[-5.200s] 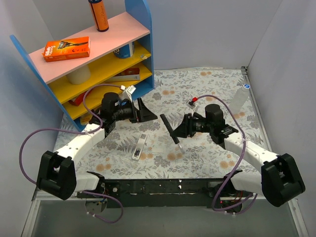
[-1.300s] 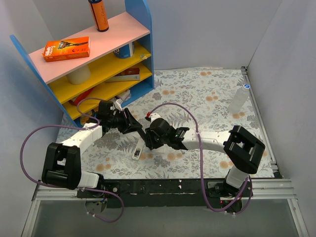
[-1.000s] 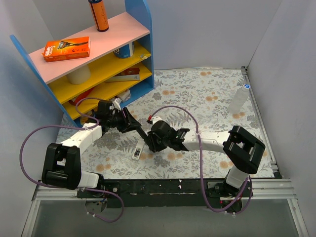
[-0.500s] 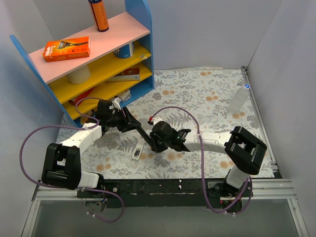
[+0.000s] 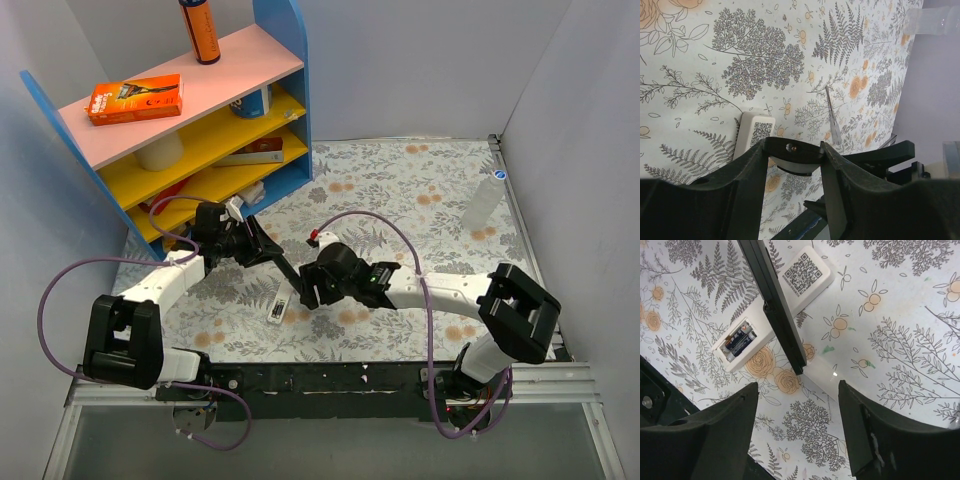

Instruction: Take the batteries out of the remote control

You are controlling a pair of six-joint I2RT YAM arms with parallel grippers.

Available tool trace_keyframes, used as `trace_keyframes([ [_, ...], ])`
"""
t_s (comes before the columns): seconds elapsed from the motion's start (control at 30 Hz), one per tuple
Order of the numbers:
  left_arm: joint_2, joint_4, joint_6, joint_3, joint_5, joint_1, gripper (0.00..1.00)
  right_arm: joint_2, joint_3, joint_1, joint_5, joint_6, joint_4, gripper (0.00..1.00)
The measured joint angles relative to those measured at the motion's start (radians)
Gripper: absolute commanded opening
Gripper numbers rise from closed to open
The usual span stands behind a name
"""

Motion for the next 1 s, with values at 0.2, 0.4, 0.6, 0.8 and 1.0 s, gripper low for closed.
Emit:
trace_keyframes([
  [0.2,0.0,-0.002,0.003,0.0,-0.001,0.0,0.0,0.02,0.064,-0.005,0.066,0.013,-0.025,0.75],
  [0.4,0.0,-0.002,0.003,0.0,0.0,0.0,0.0,0.088,0.169,-0.021,0.098,0.014,-0.024,0.72],
  [0.6,0.0,-0.002,0.003,0.0,0.0,0.0,0.0,0.153,0.22,-0.032,0.115,0.014,-0.03,0.63],
  [0.8,0.0,-0.003,0.004,0.0,-0.007,0.0,0.0,0.158,0.213,-0.029,0.129,0.016,-0.042,0.58],
  [1.0,0.0,-0.01,0.005,0.0,-0.004,-0.002,0.0,0.142,0.171,-0.03,0.13,0.023,-0.009,0.56],
])
